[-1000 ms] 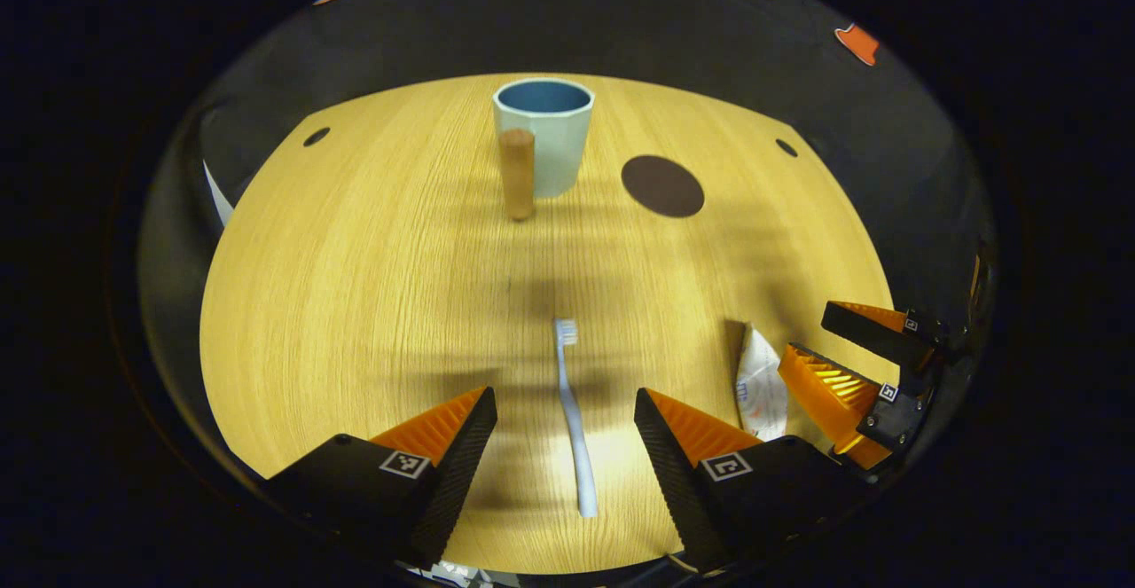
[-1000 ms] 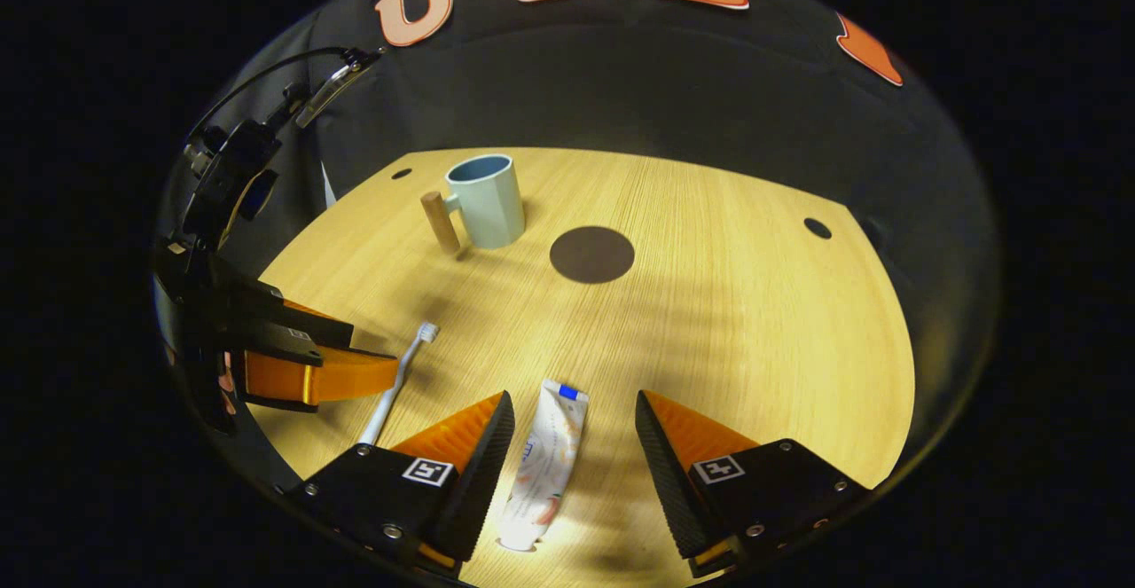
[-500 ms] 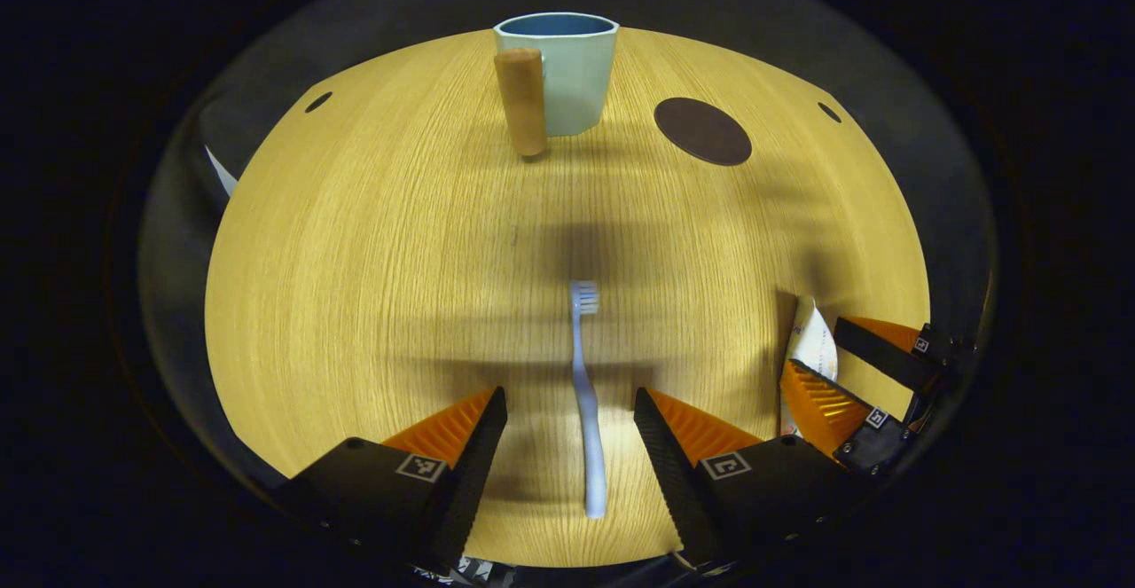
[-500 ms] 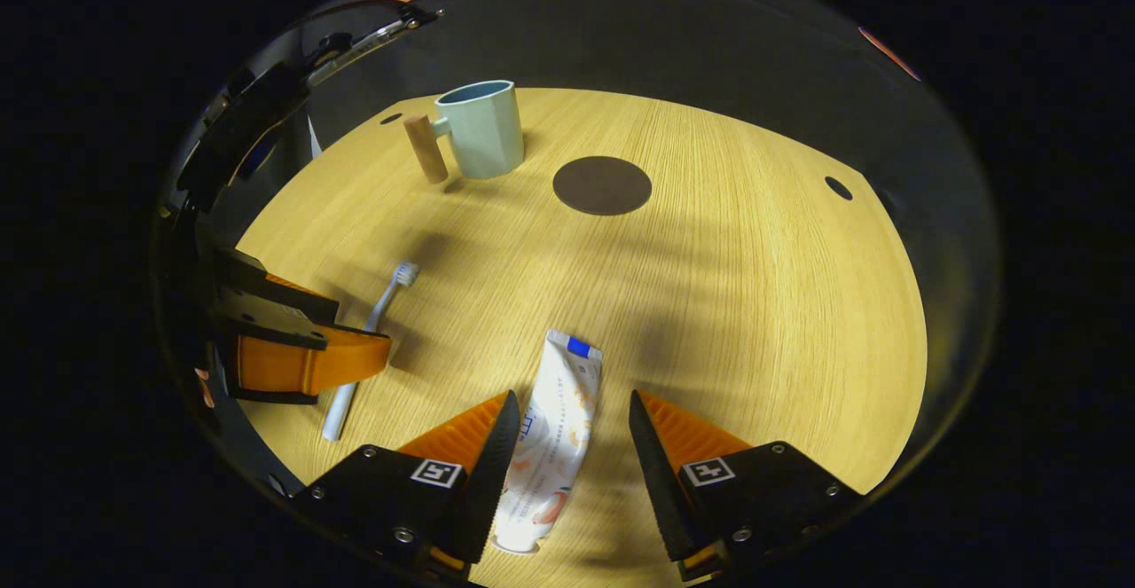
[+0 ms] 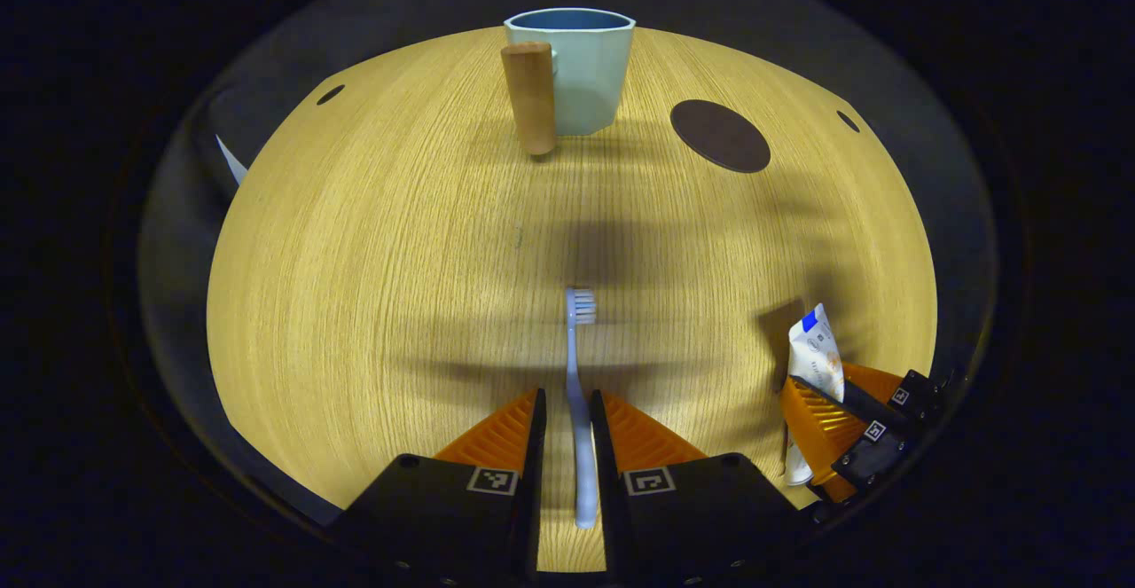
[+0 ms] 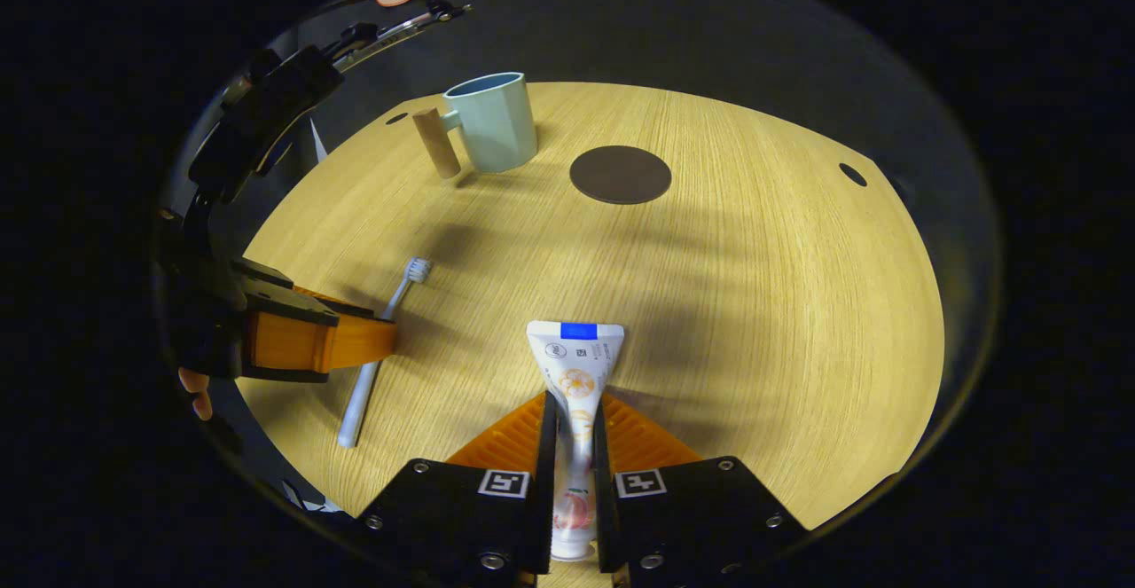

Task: Put the toothbrush and toothpaste on the desktop into the cup, then pick up the cup and place it on the coaster on the desktop.

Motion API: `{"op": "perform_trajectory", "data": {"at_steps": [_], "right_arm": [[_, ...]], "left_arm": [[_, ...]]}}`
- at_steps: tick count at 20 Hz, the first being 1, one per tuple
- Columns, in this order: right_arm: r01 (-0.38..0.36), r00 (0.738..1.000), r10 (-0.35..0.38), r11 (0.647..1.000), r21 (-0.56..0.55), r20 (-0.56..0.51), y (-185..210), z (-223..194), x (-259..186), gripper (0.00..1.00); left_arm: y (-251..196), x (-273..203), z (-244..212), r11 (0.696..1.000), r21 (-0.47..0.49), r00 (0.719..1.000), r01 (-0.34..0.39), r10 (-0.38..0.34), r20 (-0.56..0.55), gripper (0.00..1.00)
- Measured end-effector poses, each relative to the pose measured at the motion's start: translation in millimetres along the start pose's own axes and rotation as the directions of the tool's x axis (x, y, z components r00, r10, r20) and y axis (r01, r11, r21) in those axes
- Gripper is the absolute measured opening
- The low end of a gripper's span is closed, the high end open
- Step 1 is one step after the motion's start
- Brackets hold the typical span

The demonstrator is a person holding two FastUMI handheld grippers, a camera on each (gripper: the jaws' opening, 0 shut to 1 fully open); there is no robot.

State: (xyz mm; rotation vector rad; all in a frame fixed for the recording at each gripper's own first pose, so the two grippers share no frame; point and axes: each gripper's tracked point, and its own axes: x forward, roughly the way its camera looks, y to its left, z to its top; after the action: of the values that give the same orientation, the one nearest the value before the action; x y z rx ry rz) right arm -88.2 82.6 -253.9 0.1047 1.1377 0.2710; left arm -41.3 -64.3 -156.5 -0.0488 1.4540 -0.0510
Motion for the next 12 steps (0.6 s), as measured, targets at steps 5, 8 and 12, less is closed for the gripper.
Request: {"op": "perform_trajectory", "data": {"at_steps": [5, 8, 12], "right_arm": [[-0.050, 0.997, 0.049, 0.998, 0.025, 0.053, 6, 5, 0, 0.09], [-0.056, 0.995, 0.056, 0.998, -0.007, 0.082, 7, 9, -1, 0.06], [-0.048, 0.992, 0.048, 0.999, -0.006, 0.119, 4, 14, -5, 0.06]], "left_arm": [[-6, -3, 12, 0.997, -0.027, 0.996, 0.076, -0.075, 0.040, 0.10], [6, -9, 29, 0.994, -0.015, 0.991, 0.108, -0.107, 0.077, 0.07], [-4, -2, 23, 0.992, 0.076, 0.984, 0.097, -0.107, 0.140, 0.07]]}}
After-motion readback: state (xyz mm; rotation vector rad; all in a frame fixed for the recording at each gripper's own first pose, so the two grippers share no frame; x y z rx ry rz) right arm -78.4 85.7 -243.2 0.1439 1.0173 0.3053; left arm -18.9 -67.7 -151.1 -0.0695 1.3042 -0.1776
